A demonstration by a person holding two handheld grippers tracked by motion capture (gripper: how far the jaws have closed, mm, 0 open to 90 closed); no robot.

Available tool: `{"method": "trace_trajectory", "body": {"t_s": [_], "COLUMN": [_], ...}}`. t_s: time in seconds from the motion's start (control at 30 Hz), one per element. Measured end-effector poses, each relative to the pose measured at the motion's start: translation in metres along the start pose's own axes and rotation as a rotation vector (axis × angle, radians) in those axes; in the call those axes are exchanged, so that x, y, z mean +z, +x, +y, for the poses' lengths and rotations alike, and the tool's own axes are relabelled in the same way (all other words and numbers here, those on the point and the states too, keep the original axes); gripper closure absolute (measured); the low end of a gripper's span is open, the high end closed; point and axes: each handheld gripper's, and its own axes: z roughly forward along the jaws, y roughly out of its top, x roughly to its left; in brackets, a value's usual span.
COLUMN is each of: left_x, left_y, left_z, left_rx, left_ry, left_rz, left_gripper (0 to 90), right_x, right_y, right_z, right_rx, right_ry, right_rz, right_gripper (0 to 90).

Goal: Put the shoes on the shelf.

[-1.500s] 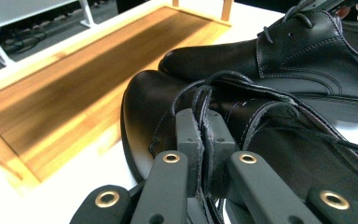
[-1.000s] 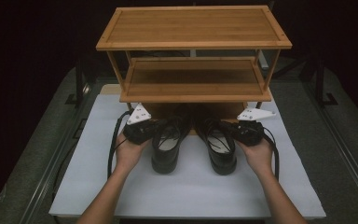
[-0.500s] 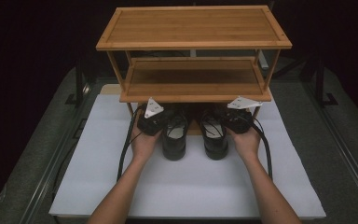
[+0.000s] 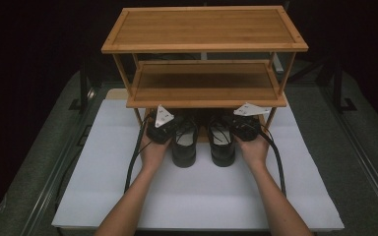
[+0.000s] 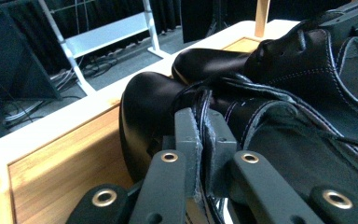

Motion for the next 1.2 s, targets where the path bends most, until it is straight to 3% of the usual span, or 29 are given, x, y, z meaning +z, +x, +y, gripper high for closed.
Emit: {"method": "trace_trajectory", "body": {"t_s": [0.13,0.2,0.33,0.5,0.73,0.97,1.1,1.2], "left_x": [-0.005,-0.008,-0.02,-0.04,-0.066,-0.063,-0.052,-0.043], "left_y": [0.008,0.009,0.013,0.014,0.015,0.0,-0.011,-0.019], "left_z": [-0.002,-0.002,-0.001,-0.002,-0.026,-0.049,-0.052,-0.055], "left_rx": [-0.042,-0.039,-0.049,-0.056,-0.056,-0.025,-0.005,0.027], "left_ry": [0.005,0.022,0.028,0.045,0.088,0.157,0.197,0.239], "left_rz": [-0.041,-0.053,-0.099,-0.167,-0.213,-0.24,-0.258,-0.27], "left_gripper": [79.2,73.4,61.9,49.2,40.7,28.6,21.8,17.6], "right_x": [-0.002,-0.007,-0.023,-0.046,-0.077,-0.08,-0.072,-0.06], "right_y": [-0.003,-0.004,-0.004,-0.004,-0.007,-0.003,0.003,0.008], "right_z": [-0.005,-0.005,-0.004,-0.008,-0.031,-0.061,-0.071,-0.078], "right_rx": [0.018,0.041,0.028,0.051,0.06,0.069,0.061,0.051], "right_ry": [0.004,-0.006,-0.005,-0.017,0.003,0.076,0.117,0.179], "right_rz": [0.012,0.027,0.051,0.088,0.112,0.148,0.18,0.193], "right_gripper": [77.5,70.1,63.3,54.8,50.2,37.9,31.3,24.6]}}
